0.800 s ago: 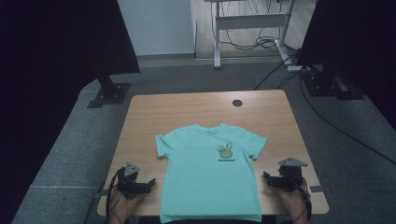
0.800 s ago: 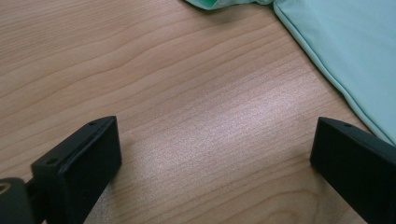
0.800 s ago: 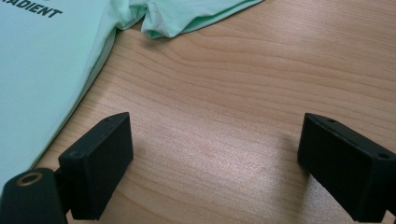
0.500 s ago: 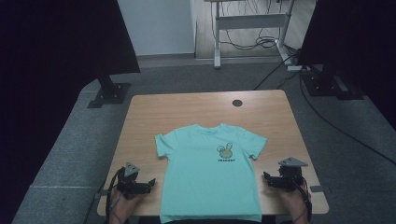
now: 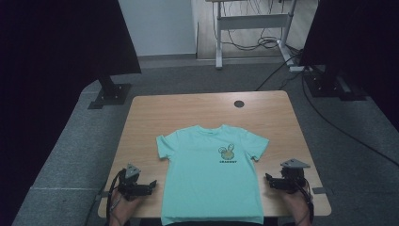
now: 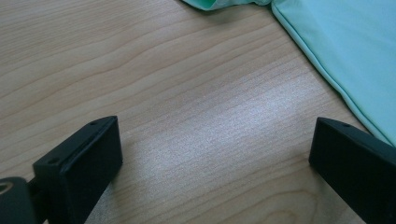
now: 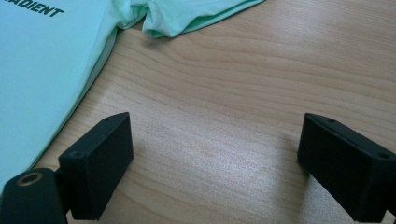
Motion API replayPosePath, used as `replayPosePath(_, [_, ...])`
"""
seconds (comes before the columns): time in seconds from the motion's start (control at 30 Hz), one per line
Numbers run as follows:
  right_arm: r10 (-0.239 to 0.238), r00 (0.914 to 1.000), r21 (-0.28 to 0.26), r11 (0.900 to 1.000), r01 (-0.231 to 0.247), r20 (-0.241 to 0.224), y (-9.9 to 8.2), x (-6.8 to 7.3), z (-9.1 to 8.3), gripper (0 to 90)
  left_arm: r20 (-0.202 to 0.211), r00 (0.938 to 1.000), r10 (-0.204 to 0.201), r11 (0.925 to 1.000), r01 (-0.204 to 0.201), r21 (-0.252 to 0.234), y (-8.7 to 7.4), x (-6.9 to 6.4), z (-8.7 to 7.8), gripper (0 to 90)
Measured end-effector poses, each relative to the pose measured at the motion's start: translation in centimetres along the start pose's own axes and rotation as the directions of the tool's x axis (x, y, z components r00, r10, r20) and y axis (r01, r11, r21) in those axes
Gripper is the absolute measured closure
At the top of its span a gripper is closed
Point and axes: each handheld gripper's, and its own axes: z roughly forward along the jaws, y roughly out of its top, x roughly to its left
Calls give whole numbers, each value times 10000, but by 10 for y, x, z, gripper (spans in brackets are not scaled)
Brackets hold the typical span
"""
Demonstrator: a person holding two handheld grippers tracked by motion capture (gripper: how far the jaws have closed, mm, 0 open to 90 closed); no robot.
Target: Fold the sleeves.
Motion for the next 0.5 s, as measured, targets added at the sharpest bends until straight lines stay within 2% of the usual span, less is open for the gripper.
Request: replayPosePath(0.5, [12, 10000, -4, 10000, -12, 19, 0, 0, 0, 95, 10, 9998, -199, 9997, 199, -139, 3, 5, 0, 46])
